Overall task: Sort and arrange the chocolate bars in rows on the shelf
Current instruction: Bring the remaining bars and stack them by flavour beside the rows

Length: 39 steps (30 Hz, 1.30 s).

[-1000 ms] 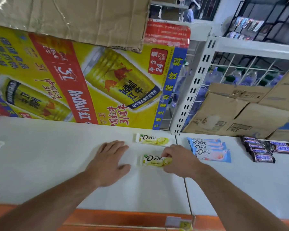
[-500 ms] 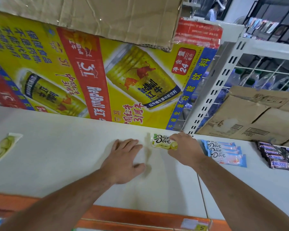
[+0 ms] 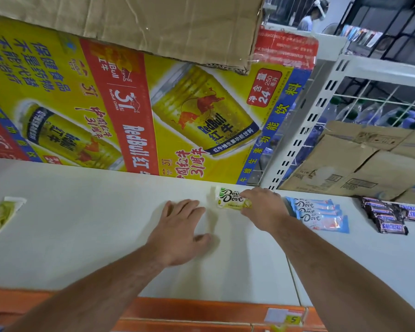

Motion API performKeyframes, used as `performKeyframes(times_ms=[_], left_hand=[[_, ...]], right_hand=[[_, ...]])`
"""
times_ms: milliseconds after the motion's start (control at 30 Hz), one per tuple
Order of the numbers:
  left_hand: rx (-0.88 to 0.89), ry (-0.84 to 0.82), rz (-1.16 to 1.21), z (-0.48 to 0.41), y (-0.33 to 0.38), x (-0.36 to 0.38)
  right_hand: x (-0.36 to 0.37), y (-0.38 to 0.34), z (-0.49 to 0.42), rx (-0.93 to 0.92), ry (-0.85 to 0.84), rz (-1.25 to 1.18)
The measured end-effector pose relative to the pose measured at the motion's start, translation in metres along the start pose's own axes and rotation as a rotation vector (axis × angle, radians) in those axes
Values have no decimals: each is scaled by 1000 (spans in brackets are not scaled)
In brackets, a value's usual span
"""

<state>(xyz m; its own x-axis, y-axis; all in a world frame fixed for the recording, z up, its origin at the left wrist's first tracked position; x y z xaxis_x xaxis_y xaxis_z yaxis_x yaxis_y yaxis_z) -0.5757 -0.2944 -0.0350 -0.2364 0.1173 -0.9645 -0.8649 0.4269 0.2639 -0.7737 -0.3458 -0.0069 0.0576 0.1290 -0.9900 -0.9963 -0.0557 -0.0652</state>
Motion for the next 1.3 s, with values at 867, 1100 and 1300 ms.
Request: performKeyframes(times_ms=[867, 1100, 1300], left_hand=[[-194, -4, -34, 104, -24, -39], [-283, 57, -3, 153, -66, -67], [-326, 136, -2, 187, -136, -95]], right_hand=[[20, -104, 140, -315, -98, -184], [17, -177, 143, -436, -92, -176], [16, -270, 118, -519, -105, -170]])
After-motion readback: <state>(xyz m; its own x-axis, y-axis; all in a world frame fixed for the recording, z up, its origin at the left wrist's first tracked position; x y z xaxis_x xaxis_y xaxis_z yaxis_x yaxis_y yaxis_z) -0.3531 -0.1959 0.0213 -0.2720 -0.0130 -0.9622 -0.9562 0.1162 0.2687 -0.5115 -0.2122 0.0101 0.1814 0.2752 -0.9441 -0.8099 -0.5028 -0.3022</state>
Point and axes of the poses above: each hand's wrist, its own z-axis away from the middle knuckle, its own x-axis out of the palm, y = z × x, the point moved 10 cm from there along -z, towards the middle knuckle, and after that the axes turned 3 degrees about -y, right-handed, at the moved point
